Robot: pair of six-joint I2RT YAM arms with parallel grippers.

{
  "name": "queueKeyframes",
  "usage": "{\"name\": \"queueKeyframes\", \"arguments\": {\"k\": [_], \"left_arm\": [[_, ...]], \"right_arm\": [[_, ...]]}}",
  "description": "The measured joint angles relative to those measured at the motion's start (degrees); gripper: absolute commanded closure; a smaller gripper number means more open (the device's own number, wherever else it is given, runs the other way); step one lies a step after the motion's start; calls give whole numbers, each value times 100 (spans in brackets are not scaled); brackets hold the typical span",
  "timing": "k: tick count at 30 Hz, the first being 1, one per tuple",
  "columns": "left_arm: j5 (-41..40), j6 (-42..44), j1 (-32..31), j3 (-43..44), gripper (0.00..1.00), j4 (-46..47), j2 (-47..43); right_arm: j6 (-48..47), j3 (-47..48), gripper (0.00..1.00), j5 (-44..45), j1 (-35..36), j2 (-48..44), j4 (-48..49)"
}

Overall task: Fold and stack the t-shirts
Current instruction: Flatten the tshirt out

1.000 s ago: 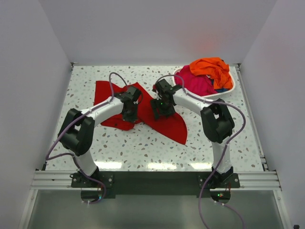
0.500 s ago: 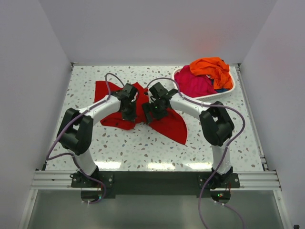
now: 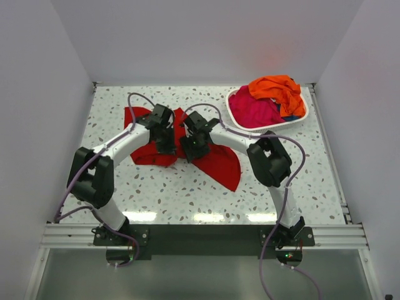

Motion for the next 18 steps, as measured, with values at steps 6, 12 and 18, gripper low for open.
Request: {"name": "queueKeyframes", "arguments": {"k": [6, 12, 18], "left_arm": [[109, 4, 181, -72, 100, 0, -321], [48, 96, 459, -173, 100, -83, -476], [-306, 422, 1075, -136, 100, -372, -573]], "right_arm": [[42, 216, 96, 675, -20, 79, -35], [83, 286, 100, 1036, -72, 76, -103], [334, 278, 100, 1134, -535, -334, -514]]}}
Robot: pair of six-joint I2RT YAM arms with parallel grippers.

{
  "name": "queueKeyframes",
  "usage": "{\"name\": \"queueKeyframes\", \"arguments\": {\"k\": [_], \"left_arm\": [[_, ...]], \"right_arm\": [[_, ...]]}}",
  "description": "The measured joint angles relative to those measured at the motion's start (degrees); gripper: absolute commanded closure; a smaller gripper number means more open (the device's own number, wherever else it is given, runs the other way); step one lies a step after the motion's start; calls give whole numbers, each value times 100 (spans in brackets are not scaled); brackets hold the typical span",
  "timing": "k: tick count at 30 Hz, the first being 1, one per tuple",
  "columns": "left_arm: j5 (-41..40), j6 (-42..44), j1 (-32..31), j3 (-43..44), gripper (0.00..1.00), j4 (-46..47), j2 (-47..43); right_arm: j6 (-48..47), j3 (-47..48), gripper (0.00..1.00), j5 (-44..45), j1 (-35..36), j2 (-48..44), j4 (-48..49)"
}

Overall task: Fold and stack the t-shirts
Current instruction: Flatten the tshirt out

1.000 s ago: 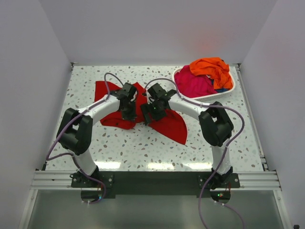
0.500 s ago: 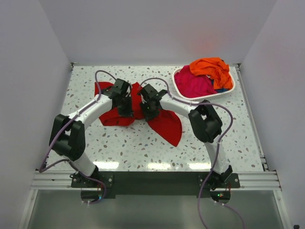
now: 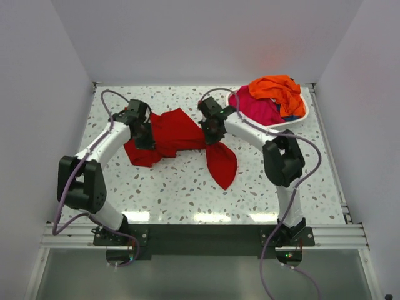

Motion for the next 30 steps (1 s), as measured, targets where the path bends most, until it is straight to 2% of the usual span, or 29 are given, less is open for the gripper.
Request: {"name": "queueKeyframes", "arguments": {"k": [7, 12, 19, 22, 26, 30], "left_arm": [[-369, 435, 774, 658, 100, -354, 72], [-522, 730, 1104, 1377, 100, -529, 557], [-1043, 1003, 1425, 2503, 99, -927, 1530], [-1283, 1130, 1467, 2697, 90, -981, 1742], [-1471, 1300, 1460, 2975, 82, -1156, 1937], [-1582, 1440, 1467, 3919, 80, -1390, 2317]], "right_arm": [[120, -236, 100, 302, -1045, -1523, -682], [98, -636, 100, 487, -977, -2159, -1250], [98, -1421, 100, 717, -975, -2203, -1845], [98, -1499, 100, 776, -1091, -2203, -1897], [96, -1329, 100, 776, -1239, -2094, -1919], [74, -603, 100, 793, -1375, -1646, -1954]]}}
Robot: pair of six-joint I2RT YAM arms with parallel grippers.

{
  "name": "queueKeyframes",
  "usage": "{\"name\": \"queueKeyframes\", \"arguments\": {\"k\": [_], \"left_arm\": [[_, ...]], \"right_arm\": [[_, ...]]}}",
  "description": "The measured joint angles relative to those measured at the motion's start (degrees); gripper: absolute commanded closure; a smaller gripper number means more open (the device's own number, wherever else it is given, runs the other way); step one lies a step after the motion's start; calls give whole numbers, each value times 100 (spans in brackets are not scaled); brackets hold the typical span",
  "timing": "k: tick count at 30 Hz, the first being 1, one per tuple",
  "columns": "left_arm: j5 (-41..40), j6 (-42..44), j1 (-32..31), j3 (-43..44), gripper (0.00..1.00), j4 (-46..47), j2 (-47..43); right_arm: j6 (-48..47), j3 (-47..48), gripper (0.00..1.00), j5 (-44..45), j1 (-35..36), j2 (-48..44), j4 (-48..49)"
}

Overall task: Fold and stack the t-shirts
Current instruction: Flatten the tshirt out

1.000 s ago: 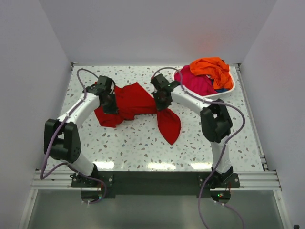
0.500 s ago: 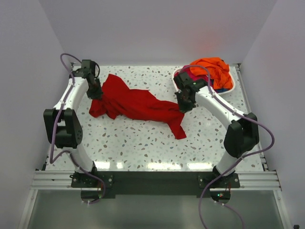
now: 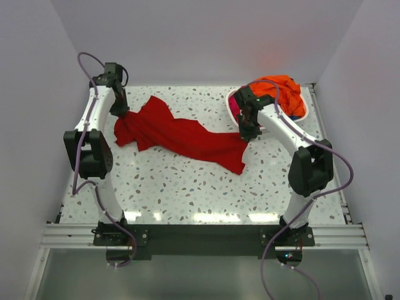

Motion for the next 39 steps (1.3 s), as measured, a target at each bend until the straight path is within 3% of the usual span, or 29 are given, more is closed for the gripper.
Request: {"name": "queueKeyframes", "arguments": {"k": [5, 6, 9, 10, 11, 12, 14, 15, 17, 22, 27, 39], "left_arm": [[2, 144, 15, 964, 76, -11, 284], [17, 160, 26, 1021, 65, 33, 284], [59, 219, 57, 1067, 54, 153, 286], [96, 238, 70, 1067, 50, 199, 304], [131, 238, 76, 1067, 45, 247, 323], [162, 225, 85, 1064, 32, 291, 348], [201, 133, 87, 973, 24, 400, 363], [229, 90, 83, 761, 22, 568, 299], [302, 4, 61, 258, 21, 811, 122], [511, -245, -219, -1432, 23, 1261, -691], [737, -629, -1032, -2608, 26, 1602, -1211], [538, -968, -1064, -3067, 30, 2046, -1025]], "right_arm": [[-9, 826, 100, -7, -122, 426, 0], [-9, 946, 100, -13, -151, 483, 11], [-9, 1198, 100, -35, -254, 627, 22], [-9, 1276, 96, -48, -284, 684, 17], [-9, 1331, 80, -52, -299, 745, 20], [4, 1390, 68, -70, -319, 809, 20], [-24, 1464, 41, -125, -352, 901, 15], [-44, 1480, 38, -201, -361, 918, 20], [-109, 1480, 32, -356, -363, 905, 39], [-245, 970, 30, -695, -321, 389, 249], [-299, -127, 30, -883, -293, -479, 306], [-133, -1521, 30, -1268, -295, -614, 999]]}}
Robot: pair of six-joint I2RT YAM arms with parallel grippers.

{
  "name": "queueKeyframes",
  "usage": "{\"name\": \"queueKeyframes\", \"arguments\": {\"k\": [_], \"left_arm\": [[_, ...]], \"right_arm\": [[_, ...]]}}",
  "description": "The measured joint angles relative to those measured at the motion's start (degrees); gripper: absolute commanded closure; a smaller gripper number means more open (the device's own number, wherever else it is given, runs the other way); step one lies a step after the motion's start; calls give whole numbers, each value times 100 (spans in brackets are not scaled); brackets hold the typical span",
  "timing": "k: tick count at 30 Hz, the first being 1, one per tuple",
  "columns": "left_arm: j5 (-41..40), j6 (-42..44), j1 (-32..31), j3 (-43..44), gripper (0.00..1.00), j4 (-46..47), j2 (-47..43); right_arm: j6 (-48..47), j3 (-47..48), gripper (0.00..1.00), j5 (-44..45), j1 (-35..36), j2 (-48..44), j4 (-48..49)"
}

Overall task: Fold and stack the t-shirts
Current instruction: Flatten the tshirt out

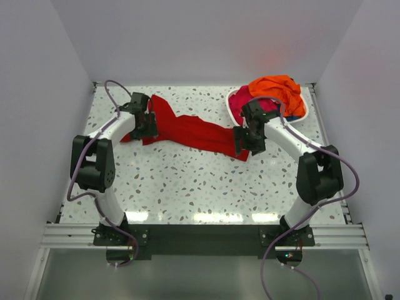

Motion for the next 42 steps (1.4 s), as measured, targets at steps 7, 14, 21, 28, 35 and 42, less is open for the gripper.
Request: {"name": "queueKeyframes", "arguments": {"k": [7, 14, 21, 28, 35, 42], "left_arm": [[-96, 46, 0, -33, 34, 326, 435], [-219, 61, 0, -22, 38, 444, 756], [-254, 72, 0, -9, 55, 549, 846], [-254, 155, 0, -31, 91, 629, 852], [-201, 203, 0, -76, 100, 455, 706], [-55, 175, 0, -66, 100, -240, -192]], "right_arm": [[33, -127, 31, -140, 0, 382, 551], [48, -140, 34, -162, -26, 769, 876], [57, -188, 37, -203, -109, 938, 1132], [48, -254, 53, -275, -179, 1158, 1255], [39, -249, 100, -306, -208, 1198, 1241], [37, -179, 100, -337, -201, 994, 531]]}}
